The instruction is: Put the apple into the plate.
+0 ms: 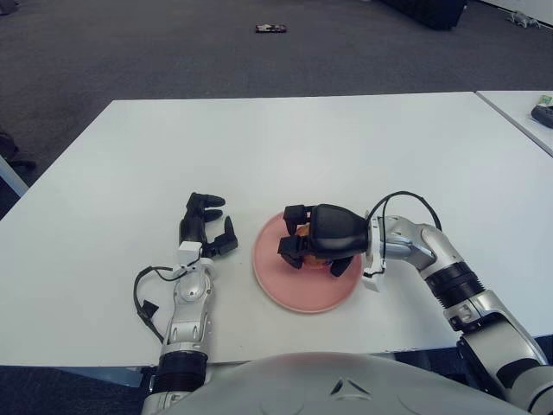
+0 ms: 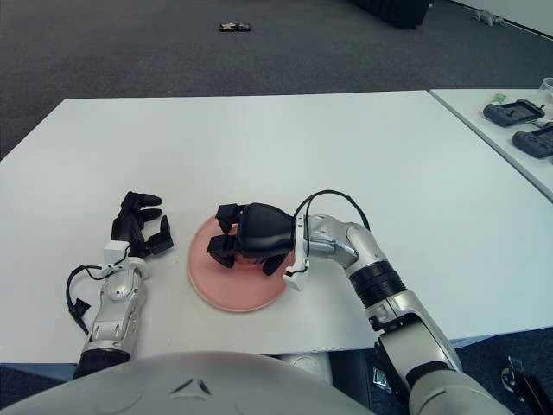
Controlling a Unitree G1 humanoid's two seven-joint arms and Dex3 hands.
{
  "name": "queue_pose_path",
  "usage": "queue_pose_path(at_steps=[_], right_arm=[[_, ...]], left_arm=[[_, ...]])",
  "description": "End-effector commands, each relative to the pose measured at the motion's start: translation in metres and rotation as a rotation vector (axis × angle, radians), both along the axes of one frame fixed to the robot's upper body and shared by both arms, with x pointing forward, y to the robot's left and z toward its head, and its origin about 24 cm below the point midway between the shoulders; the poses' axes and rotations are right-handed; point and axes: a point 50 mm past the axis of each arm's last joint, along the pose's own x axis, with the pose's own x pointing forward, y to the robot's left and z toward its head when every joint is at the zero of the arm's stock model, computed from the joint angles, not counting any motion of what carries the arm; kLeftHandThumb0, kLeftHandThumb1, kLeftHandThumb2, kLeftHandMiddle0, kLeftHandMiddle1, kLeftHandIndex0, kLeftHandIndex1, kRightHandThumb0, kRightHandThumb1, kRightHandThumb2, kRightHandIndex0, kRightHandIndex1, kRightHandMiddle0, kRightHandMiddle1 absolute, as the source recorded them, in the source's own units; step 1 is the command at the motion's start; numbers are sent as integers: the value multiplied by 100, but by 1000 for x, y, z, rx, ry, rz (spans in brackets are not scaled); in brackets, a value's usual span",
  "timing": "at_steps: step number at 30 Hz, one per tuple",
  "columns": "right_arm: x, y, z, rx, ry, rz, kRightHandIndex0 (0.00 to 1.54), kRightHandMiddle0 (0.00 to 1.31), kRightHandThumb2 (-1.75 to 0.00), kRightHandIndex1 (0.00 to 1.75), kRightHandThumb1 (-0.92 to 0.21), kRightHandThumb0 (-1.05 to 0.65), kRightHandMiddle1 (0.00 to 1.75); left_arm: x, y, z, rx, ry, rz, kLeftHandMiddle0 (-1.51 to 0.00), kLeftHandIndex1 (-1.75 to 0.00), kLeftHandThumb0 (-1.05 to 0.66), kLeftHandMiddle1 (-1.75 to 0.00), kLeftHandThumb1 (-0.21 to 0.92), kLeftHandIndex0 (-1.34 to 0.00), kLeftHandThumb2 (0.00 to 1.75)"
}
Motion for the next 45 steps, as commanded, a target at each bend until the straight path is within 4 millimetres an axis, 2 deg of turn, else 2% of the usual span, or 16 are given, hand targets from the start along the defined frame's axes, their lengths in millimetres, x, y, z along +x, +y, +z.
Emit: queue_pose_path(at_steps=[1, 6, 8, 11, 12, 16, 17, 18, 20, 22, 23, 26, 29, 35, 41, 45], right_arm=[[3, -2, 1, 59, -50, -25, 95, 85, -175, 175, 14, -1, 149], [4, -2, -3, 93, -65, -37, 94, 80, -175, 175, 12, -1, 155], [5, -1, 0, 112, -43, -56, 88, 76, -171, 175, 7, -1, 160], [5, 0, 1, 128, -12, -76, 55, 63, -132, 175, -26, 0, 156], [6, 0, 1, 133, 0, -84, 51, 62, -126, 175, -31, 0, 155], [6, 0, 1, 145, 28, -107, 22, 24, -74, 175, -76, 0, 166], [6, 0, 1, 147, 33, -111, 17, 19, -85, 164, -69, -3, 157], [6, -1, 0, 148, 38, -116, 11, 12, -107, 146, -57, -7, 142], [7, -2, 2, 151, 42, -120, 4, 5, -123, 107, -49, -18, 115], [11, -3, 6, 149, 41, -120, 2, 2, -123, 76, -50, -26, 94], [14, -4, 9, 148, 40, -121, 1, 2, -120, 49, -53, -32, 77], [15, -5, 10, 144, 49, -124, 0, 0, -112, 16, -57, -44, 47], [15, -5, 12, 151, 63, -129, 0, 0, -105, 5, -59, -52, 27], [18, -6, 18, 182, 117, -147, 0, 0, -94, 0, -64, -67, 6], [25, -7, 30, 226, 142, -141, 0, 0, -77, 0, -78, -80, 1], [30, -10, 47, 281, 181, -119, 0, 0, -69, 0, -89, -90, 0]], left_arm=[[-5, 1, -9, 7, 51, 2, -69, -175, -1, -162, 30, -38, 131], [-5, 1, -9, 12, 54, 1, -70, -175, -1, -158, 31, -38, 129], [-5, 0, -9, 8, 60, -1, -71, -175, -1, -157, 31, -38, 129], [-5, 0, -9, 3, 63, -1, -72, -175, -1, -158, 29, -39, 131], [-5, 0, -9, 2, 65, 0, -72, -175, -1, -158, 29, -39, 131], [-5, 0, -9, 0, 69, 2, -72, -175, -1, -158, 29, -40, 131], [-5, 0, -9, 0, 70, 2, -72, -175, -1, -158, 29, -40, 131], [-5, 0, -9, 2, 70, 2, -71, -175, -1, -158, 29, -40, 132], [-5, 0, -8, 9, 73, 2, -71, -175, -1, -158, 29, -40, 131], [-5, -1, -8, 20, 82, 7, -72, -175, -1, -157, 29, -40, 131], [-5, -1, -8, 25, 87, 9, -73, -175, -1, -155, 29, -40, 130], [-5, -3, -6, 27, 109, 21, -73, -175, -1, -153, 30, -40, 129], [-4, -4, -6, 18, 124, 28, -73, -175, -1, -151, 32, -39, 126], [-4, -5, -5, 5, 141, 38, -71, -175, -1, -150, 35, -37, 122], [-5, -6, -9, -7, 163, 42, -70, -175, -1, -149, 36, -37, 119], [-4, -3, -14, -38, 163, 52, -67, -175, -1, -149, 40, -36, 115]])
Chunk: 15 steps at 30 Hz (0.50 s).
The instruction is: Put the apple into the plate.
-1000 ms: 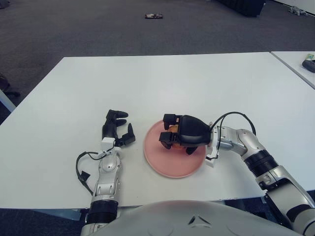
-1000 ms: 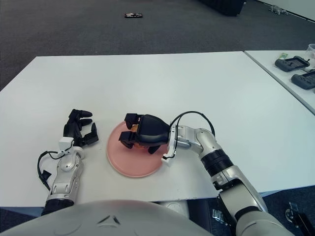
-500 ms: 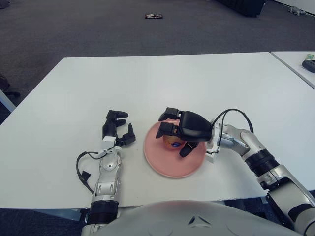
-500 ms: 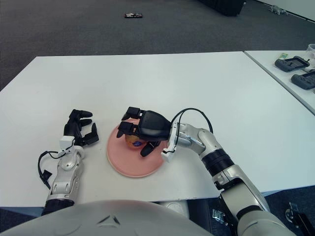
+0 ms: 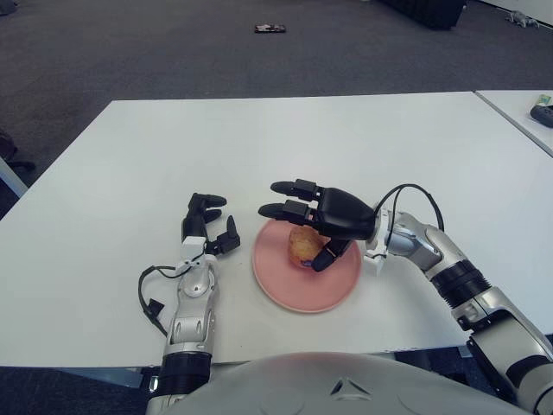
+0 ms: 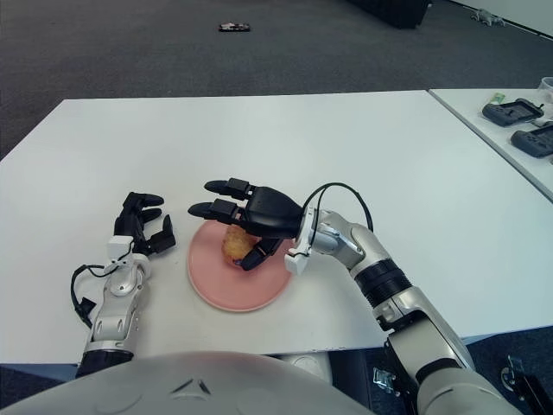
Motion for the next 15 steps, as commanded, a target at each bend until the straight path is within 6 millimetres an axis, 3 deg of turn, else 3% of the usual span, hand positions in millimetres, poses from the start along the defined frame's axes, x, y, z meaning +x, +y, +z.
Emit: queue_pose_path(at_steps=[1, 9, 15], right_arm=[[9, -4, 24, 55, -9, 9, 0, 0, -69, 0, -90, -91, 0], [12, -13, 47, 142, 56, 17, 0, 0, -76, 0, -92, -100, 0], [15, -17, 50, 223, 142, -6, 0, 0, -79, 0, -92, -104, 0]], left_arm=[[-6, 2, -17, -32, 81, 15, -67, -175, -1, -149, 40, -35, 115], [-6, 4, -15, -34, 38, 5, -67, -175, -1, -148, 40, -35, 115], [-7, 3, -11, -14, -3, -8, -70, -175, -1, -147, 37, -38, 118]])
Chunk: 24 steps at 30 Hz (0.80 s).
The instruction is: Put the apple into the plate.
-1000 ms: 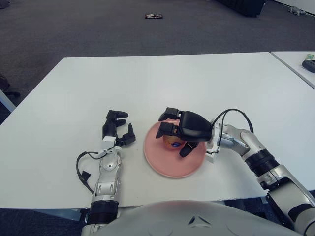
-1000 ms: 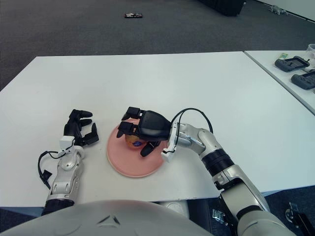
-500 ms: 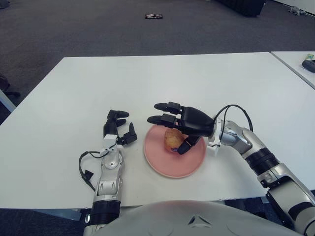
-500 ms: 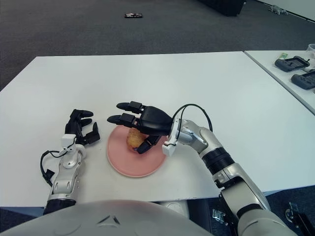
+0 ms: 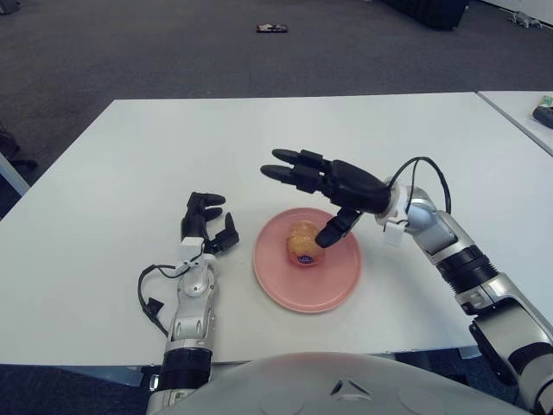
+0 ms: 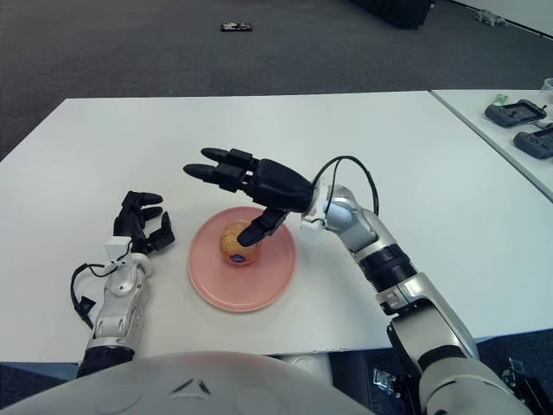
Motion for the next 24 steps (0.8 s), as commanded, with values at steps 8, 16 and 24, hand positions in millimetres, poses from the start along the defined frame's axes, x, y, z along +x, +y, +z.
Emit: queue_pose_path(at_steps=[8, 16, 24], right_arm=[[12, -35, -13, 335, 238, -180, 2, 0, -88, 24, -92, -104, 22], [9, -41, -19, 681, 220, -471, 24, 10, -102, 127, -84, -73, 145], [9, -65, -46, 725, 300, -643, 42, 29, -95, 142, -71, -44, 170]], left_arm=[[-6, 1, -12, 13, 38, -41, -72, -175, -1, -151, 32, -40, 125], [-4, 1, -11, 23, 15, -46, -72, -175, -1, -153, 30, -41, 128], [-3, 2, -12, 26, 14, -47, -69, -175, -1, -165, 27, -40, 136]])
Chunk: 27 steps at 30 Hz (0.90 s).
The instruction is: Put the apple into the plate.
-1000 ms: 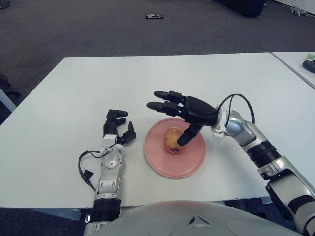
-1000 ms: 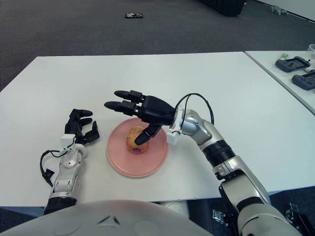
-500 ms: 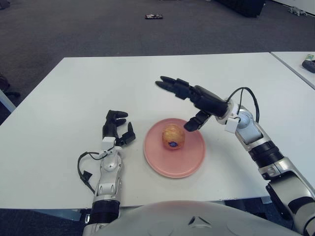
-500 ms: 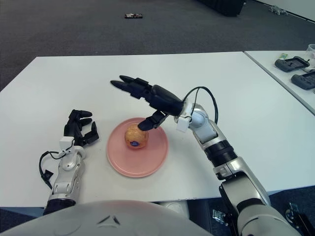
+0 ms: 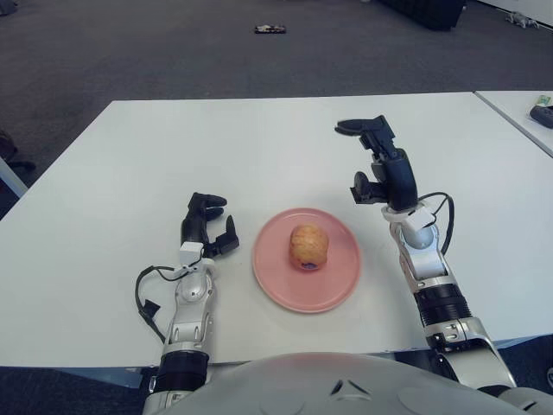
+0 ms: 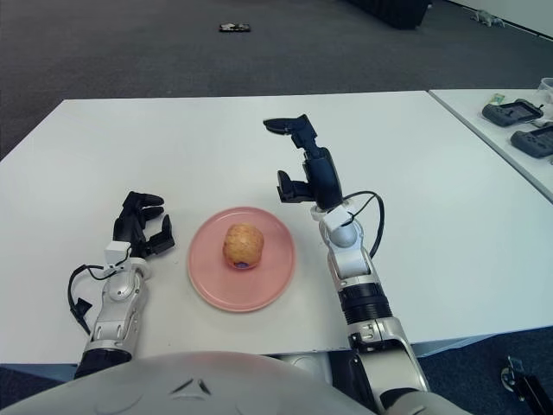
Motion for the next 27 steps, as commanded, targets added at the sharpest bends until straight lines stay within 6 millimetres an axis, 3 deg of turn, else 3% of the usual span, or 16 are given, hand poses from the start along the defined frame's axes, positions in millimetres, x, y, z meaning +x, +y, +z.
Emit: queue_pose_path(at_steps=[1, 9, 15, 19, 21, 27], right_arm=[[0, -18, -16, 4, 77, -87, 43, 30, -93, 141, -71, -43, 171], [-9, -31, -42, -33, 186, -187, 48, 34, -88, 141, -67, -39, 174], [-14, -36, -56, -60, 228, -244, 53, 36, -90, 143, -65, -39, 175], [-18, -40, -68, -63, 274, -284, 60, 38, -94, 162, -62, -39, 175], [-18, -41, -72, -63, 302, -312, 71, 39, -96, 169, -61, -40, 175], [-18, -43, -77, -61, 335, -352, 85, 40, -97, 174, -60, -40, 175]], left_arm=[[-3, 1, -10, 6, 58, 1, -69, -175, -1, -167, 27, -41, 136], [-1, 2, -12, 25, 81, 1, -70, -175, -1, -174, 21, -45, 146], [-1, 2, -11, 30, 82, -11, -72, -175, -1, -168, 21, -45, 143], [0, 2, -11, 35, 84, -16, -74, -175, -1, -163, 22, -45, 141], [0, 2, -11, 36, 82, -18, -75, -175, -1, -160, 23, -45, 139], [0, 2, -10, 29, 79, -21, -75, -175, -1, -158, 24, -43, 136]])
